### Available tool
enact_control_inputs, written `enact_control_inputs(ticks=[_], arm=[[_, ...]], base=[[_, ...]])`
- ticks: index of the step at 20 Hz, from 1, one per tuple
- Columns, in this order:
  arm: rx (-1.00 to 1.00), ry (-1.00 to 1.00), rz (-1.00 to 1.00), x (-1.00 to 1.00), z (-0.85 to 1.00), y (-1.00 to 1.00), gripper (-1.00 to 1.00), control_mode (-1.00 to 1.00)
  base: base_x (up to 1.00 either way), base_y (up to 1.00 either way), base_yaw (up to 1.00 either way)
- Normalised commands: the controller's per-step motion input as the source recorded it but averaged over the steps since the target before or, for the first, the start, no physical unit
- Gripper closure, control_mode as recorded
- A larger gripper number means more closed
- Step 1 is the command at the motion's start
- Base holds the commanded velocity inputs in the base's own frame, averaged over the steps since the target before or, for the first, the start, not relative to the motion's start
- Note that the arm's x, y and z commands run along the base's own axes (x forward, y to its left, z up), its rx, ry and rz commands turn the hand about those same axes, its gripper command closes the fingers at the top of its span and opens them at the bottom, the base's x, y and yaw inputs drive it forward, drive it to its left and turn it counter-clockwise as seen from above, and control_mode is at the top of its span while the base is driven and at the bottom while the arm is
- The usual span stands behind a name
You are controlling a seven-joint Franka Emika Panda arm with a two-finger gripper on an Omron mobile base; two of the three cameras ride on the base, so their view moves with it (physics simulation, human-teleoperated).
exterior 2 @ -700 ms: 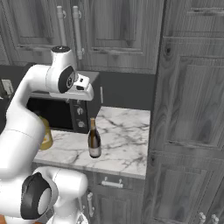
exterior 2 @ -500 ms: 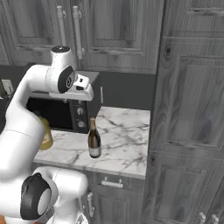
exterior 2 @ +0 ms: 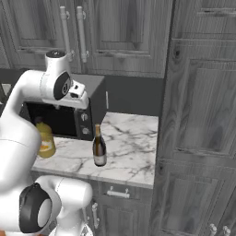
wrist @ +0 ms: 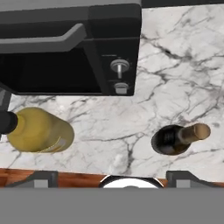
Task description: There is a wine glass and glass cup on the dining counter. Place the wine bottle next to the wine glass and the juice bottle next to the glass cup.
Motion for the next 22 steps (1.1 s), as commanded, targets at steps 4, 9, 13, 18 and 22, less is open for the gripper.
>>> enact_control_inputs(ticks=[4,9,13,18,22], arm=[[0.04,0.05,0.00,-0.08,-0.09,0.47,-1.00,-1.00],[0.01,0.08,0.00,-0.07,-0.08,0.48,-1.00,-1.00],[0.00,0.03,0.00,-0.09,-0.07,0.51,-1.00,-1.00],[0.00,0.07,0.00,-0.04,-0.05,0.49,-1.00,-1.00],[0.00,0.10,0.00,0.10,-0.06,0.37,-1.00,-1.00]], base=[[0.00,0.00,0.00],[0.00,0.00,0.00],[0.00,0.00,0.00],[0.00,0.00,0.00],[0.00,0.00,0.00]])
